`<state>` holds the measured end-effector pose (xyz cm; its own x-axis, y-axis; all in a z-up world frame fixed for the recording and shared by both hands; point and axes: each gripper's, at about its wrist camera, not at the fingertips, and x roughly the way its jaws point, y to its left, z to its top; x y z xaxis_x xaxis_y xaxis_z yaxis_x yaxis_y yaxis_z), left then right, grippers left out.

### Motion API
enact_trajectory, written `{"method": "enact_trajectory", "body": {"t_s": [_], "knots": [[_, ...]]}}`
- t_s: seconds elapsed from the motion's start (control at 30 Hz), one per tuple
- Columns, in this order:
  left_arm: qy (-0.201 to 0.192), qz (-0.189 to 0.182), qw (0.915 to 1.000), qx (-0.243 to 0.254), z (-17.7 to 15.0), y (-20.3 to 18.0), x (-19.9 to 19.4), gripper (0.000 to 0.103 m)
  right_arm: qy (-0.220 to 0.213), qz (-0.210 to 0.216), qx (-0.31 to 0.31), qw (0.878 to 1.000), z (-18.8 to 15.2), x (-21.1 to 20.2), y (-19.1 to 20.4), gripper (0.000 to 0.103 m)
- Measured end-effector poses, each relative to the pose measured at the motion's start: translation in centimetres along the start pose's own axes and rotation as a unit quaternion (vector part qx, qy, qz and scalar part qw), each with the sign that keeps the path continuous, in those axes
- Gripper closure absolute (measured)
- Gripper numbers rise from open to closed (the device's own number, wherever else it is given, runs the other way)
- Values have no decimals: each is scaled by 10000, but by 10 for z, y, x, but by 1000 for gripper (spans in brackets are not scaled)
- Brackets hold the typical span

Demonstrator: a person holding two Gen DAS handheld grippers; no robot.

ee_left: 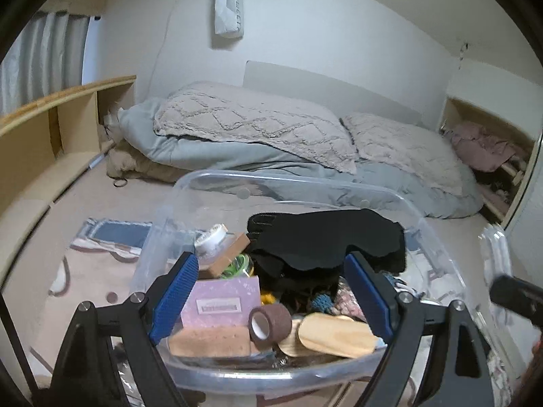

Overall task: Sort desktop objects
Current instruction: 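Lower the brown tape roll into the box and open the left tool, then lower the NAIL STUDIO case into the box and open the right tool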

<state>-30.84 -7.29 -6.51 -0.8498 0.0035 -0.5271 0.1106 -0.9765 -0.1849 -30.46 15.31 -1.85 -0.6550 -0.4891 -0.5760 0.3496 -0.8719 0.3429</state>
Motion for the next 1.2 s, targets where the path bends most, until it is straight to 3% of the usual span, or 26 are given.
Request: {"method": "enact_trajectory", "body": {"t_s": [0.1,0.33,0.7,0.93,0.97,1.0,1.07,1.2], "knots": [[188,-67,9998,-46,-2,10,5,15,6,-38,-71,10000,1,2,3,27],[33,-169,9997,-181,-1,35,-6,15,-41,-250,-77,9996,6,13,2,27],[-103,-204,9981,570,-16,22,-21,15,315,-662,-187,9971,3,66,-8,27],[-103,-403,9971,631,-17,18,-24,15,630,-901,-186,9938,-6,92,-9,27],[-105,-410,9971,634,-17,18,-25,15,676,-959,-162,9930,-7,95,-10,23],[-107,-420,9971,633,-18,19,-25,15,700,-1059,-128,9918,-8,97,-11,10],[-96,-425,9971,626,-18,20,-25,15,587,-1254,-73,9903,-9,96,-15,0],[-90,-416,9972,608,-18,21,-24,15,507,-1286,-2,9904,-7,91,-18,0]]}}
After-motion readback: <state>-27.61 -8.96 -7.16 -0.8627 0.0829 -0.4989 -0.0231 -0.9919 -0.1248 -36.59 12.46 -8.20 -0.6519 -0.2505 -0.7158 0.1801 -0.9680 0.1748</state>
